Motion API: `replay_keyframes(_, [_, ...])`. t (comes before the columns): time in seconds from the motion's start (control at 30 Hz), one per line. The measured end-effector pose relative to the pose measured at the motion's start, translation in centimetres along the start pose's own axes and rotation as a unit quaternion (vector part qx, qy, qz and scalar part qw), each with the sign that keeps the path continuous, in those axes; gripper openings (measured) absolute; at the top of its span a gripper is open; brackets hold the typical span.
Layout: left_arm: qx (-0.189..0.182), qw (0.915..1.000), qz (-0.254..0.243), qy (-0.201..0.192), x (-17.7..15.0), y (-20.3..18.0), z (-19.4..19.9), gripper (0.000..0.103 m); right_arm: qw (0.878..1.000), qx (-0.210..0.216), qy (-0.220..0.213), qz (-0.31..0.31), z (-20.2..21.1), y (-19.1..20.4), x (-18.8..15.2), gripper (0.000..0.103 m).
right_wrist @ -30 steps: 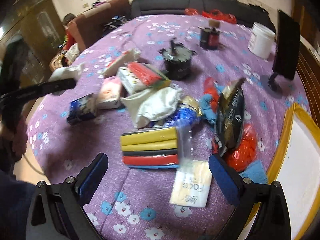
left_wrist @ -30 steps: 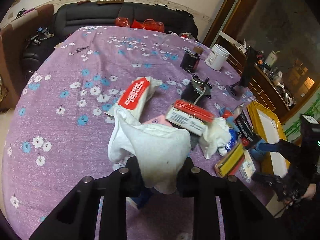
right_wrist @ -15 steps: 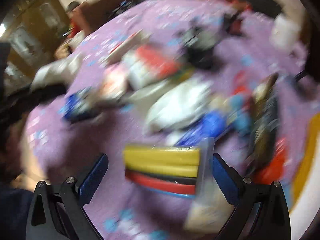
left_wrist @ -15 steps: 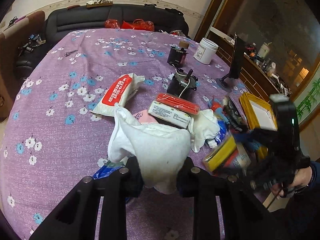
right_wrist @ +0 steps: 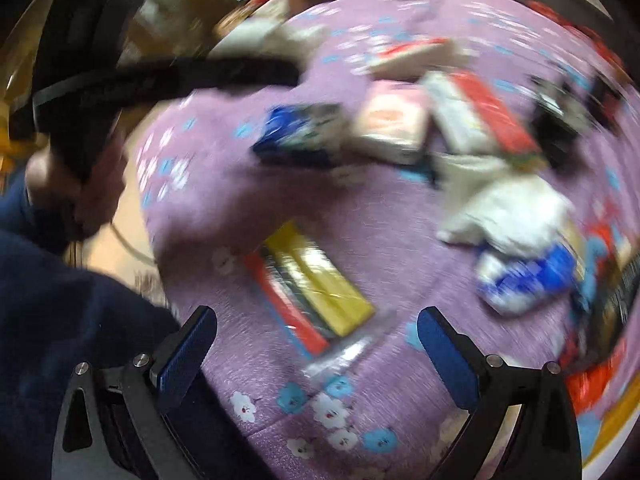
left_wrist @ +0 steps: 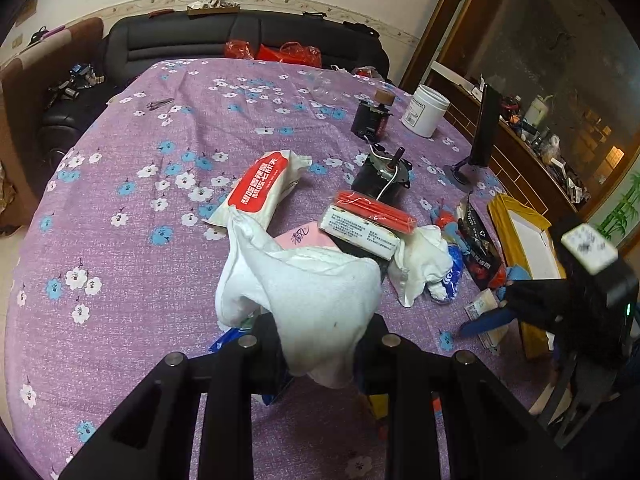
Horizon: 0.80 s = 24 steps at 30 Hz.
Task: Organize soft objects
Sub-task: 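Grasp the yellow-red-black foam strip pack with the right gripper while the left gripper holds the white cloth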
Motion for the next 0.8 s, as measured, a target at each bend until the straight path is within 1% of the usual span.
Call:
replay_keyframes(0.13, [0.005,1.0000,0.007,0.000,-0.4,0.5,0.3,0.024,0.998,-0.018,0.033,0.058,-2.2,1.4,1.0,0.102])
replay_keyframes(0.23, [0.007,0.9999,0.011,-0.001,-0.6,0.9,0.5,0.024,0.995,-0.023,0.055,0.075,-3.9,1.4,1.3,0.102])
replay_keyframes(0.3, [0.008,0.9999,0.013,-0.003,-0.6,1.1,0.7,0.024,0.995,-0.031,0.065,0.067,-4.9,1.0,1.4,0.096])
replay_keyframes(0.33, [0.009,0.9999,0.014,-0.004,-0.6,1.1,0.8,0.024,0.995,-0.036,0.058,0.068,-4.9,0.9,1.5,0.084])
replay_keyframes(0.37, [0.010,0.9998,0.015,-0.005,-0.7,1.2,0.9,0.024,0.996,-0.038,0.048,0.066,-4.7,1.0,1.7,0.066])
replay_keyframes(0.4, [0.009,0.9998,0.016,-0.005,-0.6,1.3,0.9,0.024,0.996,-0.045,0.044,0.057,-4.6,0.8,1.8,0.059])
replay_keyframes(0.47, [0.011,0.9998,0.019,-0.004,-0.6,1.4,0.7,0.024,0.998,-0.054,0.034,0.020,-4.1,-0.2,1.8,0.049])
replay_keyframes(0.57, [0.007,0.9998,0.016,-0.004,-0.4,1.1,0.6,0.024,0.998,-0.059,0.007,-0.026,-2.9,-0.8,1.2,0.046])
replay_keyframes(0.67, [0.001,1.0000,0.006,-0.002,-0.1,0.3,0.2,0.024,0.995,-0.056,-0.023,-0.076,-1.1,-1.9,0.8,0.045])
replay_keyframes(0.73, [-0.003,1.0000,0.000,0.000,0.1,-0.3,-0.2,0.024,0.992,-0.063,-0.033,-0.107,-0.4,-2.9,0.3,0.045])
replay_keyframes(0.8, [-0.008,0.9999,-0.007,0.003,0.2,-0.9,-0.6,0.024,0.990,-0.064,-0.036,-0.124,-0.2,-3.2,-0.3,0.045])
Point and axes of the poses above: each gripper's, at about its wrist camera, not at the fingertips, and z roughly against the way its jaws point, y to its left, x to its top, the point moved 8 cm from there along -z, roughly the way its jaws point, and after that the axes turned 1 degree about x, right-handed, at the moved point
